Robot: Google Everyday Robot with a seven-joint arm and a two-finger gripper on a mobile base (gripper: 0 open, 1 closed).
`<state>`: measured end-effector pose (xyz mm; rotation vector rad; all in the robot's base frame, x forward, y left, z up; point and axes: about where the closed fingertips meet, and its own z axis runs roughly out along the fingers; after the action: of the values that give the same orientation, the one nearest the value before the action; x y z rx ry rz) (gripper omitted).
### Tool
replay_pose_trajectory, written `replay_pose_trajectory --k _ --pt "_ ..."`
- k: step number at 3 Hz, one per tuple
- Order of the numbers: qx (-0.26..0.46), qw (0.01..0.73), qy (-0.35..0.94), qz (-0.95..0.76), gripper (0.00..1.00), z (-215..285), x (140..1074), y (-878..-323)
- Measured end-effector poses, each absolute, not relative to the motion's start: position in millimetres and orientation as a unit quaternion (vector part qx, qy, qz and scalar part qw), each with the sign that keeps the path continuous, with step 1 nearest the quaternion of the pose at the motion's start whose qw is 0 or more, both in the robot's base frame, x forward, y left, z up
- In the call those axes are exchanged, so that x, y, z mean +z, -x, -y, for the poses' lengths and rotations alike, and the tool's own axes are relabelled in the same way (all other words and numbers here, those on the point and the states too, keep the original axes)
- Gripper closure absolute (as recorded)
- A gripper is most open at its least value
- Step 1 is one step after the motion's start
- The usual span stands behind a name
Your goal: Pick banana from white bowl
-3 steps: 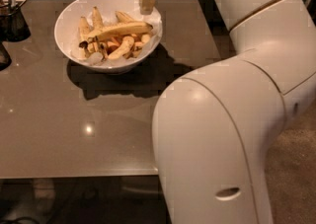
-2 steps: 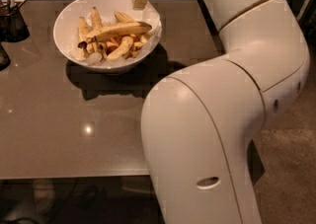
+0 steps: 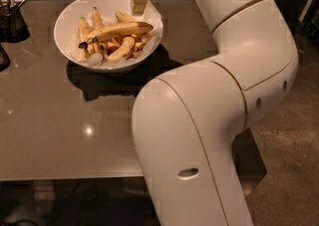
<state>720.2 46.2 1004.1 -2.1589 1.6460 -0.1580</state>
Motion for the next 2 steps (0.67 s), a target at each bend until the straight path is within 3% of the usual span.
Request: replay_pose_trajectory --k 2 --pt "-0.046 0.185 0.786 -0.589 0.42 -54 975 -730"
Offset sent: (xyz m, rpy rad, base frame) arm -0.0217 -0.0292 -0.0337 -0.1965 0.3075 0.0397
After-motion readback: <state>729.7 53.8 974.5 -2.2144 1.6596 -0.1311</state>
